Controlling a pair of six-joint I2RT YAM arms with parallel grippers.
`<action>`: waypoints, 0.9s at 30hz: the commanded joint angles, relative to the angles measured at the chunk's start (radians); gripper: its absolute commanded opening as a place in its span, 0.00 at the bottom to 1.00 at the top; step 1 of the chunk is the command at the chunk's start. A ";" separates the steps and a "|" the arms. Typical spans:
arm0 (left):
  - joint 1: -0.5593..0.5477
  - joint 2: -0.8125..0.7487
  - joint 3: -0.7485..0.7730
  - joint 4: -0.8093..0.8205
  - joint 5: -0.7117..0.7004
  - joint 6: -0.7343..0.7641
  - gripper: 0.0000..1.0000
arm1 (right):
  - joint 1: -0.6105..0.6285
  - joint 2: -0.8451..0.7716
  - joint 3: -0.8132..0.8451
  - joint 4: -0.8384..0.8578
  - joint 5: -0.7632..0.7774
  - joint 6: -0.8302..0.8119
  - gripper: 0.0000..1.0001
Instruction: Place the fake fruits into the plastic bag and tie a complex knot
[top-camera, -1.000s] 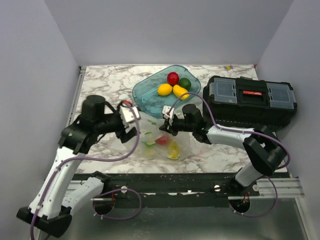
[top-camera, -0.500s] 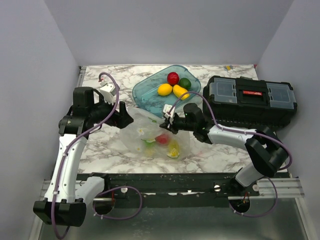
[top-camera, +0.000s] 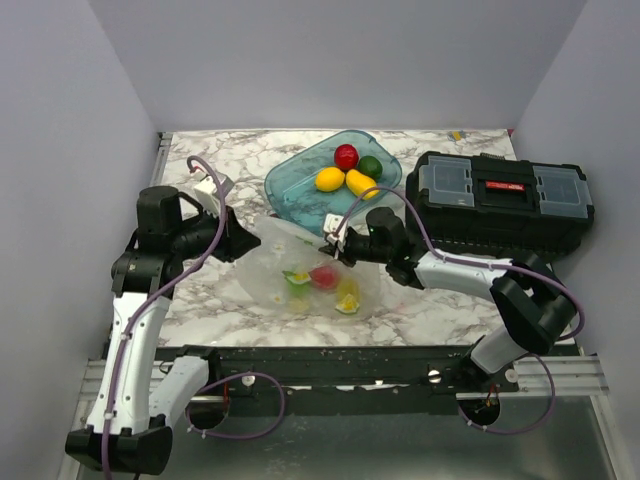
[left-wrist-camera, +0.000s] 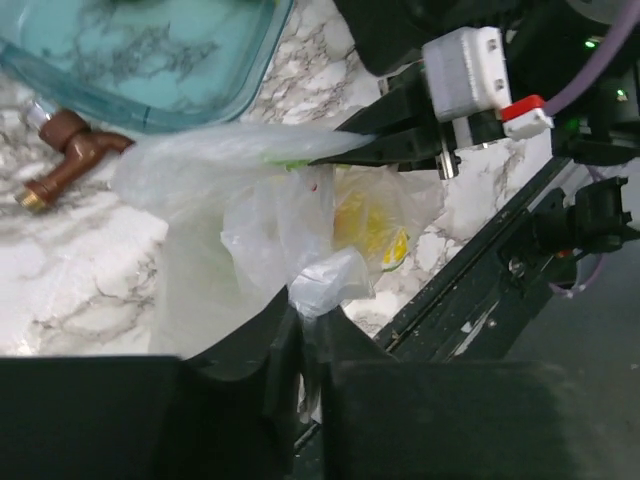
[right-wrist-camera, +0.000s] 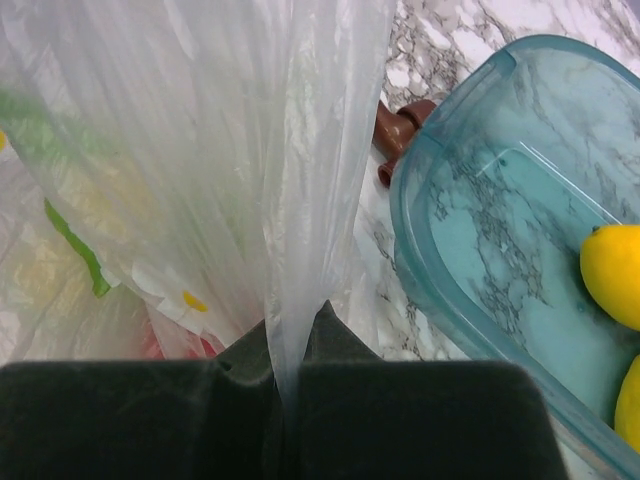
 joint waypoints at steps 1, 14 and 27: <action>0.005 -0.060 0.060 0.038 0.070 0.130 0.02 | 0.006 -0.012 -0.037 -0.004 0.042 -0.097 0.01; -0.037 -0.166 -0.077 0.003 -0.040 0.495 0.00 | -0.056 0.087 0.175 -0.101 0.047 -0.161 0.12; -0.041 -0.093 -0.067 0.105 -0.018 0.273 0.00 | -0.055 -0.172 0.292 -0.195 -0.105 0.183 0.91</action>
